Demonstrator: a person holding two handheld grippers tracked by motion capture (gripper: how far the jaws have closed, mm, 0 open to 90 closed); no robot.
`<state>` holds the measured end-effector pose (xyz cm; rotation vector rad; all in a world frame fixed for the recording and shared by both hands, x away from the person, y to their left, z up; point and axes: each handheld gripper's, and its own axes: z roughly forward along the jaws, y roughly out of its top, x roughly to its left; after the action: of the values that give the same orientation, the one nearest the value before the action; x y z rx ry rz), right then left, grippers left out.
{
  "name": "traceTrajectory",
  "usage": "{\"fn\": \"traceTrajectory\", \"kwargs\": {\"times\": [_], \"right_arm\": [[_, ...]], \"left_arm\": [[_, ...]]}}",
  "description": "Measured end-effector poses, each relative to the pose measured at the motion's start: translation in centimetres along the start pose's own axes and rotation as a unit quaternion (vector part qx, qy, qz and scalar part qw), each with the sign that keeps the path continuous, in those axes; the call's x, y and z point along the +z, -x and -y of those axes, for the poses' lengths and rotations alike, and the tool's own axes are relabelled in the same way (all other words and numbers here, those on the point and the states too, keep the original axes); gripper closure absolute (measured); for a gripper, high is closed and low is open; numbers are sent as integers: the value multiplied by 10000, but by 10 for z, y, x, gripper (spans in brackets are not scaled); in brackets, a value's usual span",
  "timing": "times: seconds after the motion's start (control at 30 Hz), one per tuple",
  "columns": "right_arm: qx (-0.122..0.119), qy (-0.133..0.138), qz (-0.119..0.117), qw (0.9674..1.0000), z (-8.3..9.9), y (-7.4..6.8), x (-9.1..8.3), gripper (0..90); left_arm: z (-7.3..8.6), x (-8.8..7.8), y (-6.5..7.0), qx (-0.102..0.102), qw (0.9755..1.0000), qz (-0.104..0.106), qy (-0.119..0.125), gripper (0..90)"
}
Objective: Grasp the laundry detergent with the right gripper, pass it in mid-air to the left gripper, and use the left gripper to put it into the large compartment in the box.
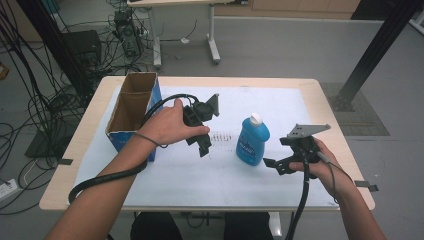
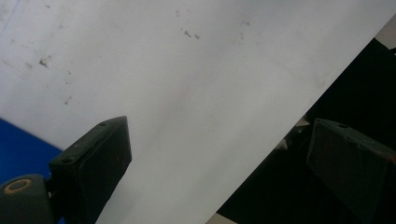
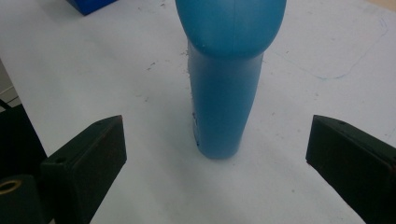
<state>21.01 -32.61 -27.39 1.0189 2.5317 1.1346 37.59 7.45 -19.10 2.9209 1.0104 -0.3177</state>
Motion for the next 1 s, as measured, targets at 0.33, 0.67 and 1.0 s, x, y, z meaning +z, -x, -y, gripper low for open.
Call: {"fn": "traceTrajectory", "kwargs": {"times": [0.33, 0.67, 1.0], "right_arm": [[46, 103, -32, 9999, 9, 0, 4, 50], [45, 268, -68, 9996, 18, -1, 7, 51], [122, 472, -19, 9988, 28, -2, 10, 51]], "left_arm": [[1, 2, 2, 20, 10000, 9, 11, 66], [3, 3, 2, 9, 10000, 13, 36, 66], [5, 4, 1, -7, 10000, 37, 48, 63]]}}
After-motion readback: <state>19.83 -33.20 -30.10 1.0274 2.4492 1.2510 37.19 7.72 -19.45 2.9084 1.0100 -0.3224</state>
